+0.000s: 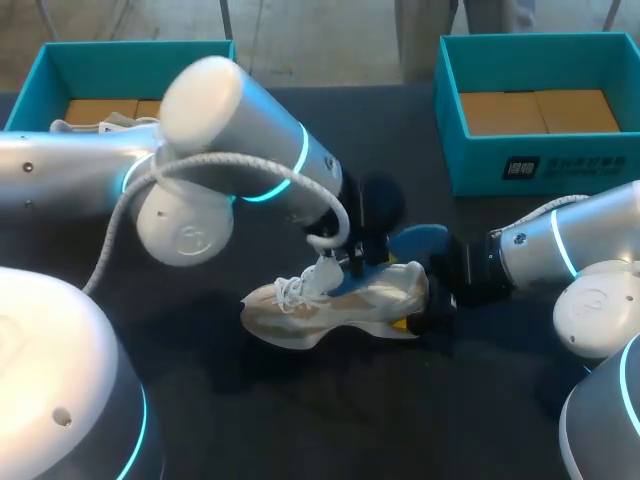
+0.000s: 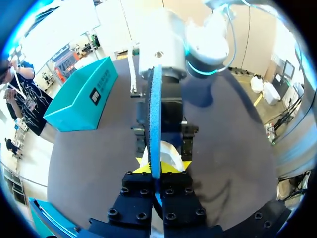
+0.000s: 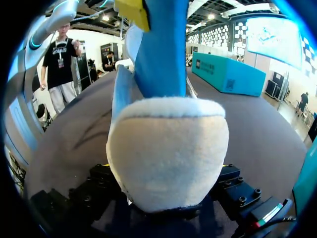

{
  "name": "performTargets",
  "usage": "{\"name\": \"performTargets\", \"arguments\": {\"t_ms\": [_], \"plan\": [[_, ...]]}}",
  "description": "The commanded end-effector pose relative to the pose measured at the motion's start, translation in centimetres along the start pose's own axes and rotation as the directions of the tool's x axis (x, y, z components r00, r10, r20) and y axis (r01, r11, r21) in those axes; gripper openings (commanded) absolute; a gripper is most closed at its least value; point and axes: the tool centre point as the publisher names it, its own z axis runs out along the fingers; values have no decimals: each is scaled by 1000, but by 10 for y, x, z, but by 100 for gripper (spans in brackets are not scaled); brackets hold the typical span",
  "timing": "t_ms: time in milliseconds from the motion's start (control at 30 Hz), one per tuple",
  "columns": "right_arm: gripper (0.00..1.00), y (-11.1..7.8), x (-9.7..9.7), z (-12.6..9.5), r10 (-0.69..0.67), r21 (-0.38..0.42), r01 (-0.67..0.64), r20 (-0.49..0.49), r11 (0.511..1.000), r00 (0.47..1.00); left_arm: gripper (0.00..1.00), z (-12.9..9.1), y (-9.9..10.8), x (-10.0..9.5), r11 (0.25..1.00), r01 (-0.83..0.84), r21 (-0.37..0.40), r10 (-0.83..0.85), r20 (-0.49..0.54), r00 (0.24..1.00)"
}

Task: Take the shoe out of the shoebox, open the shoe tongue, remove and reinsert the insole, then place the shoe into the shoebox

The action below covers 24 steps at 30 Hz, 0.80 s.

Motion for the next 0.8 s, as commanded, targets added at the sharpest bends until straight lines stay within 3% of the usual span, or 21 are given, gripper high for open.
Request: {"name": "performTargets", "arguments": {"t_ms": [33, 300, 667, 800], "plan": [[0, -2, 1, 1, 0, 2, 0, 1, 1000, 1000, 0, -26, -2, -4, 1000, 9, 29, -8, -9, 1000], [0, -2, 1, 1, 0, 2, 0, 1, 1000, 1000, 0, -55, -33, -13, 994, 43, 99, -43, -9, 999], [0, -2, 1, 1, 0, 2, 0, 1, 1000, 1000, 0, -105, -86, -32, 989, 86, 124, -92, 44, 995], [0, -2, 1, 1, 0, 2, 0, 1, 1000, 1000, 0, -122, -105, -42, 978, 104, 182, -110, 21, 994]]}}
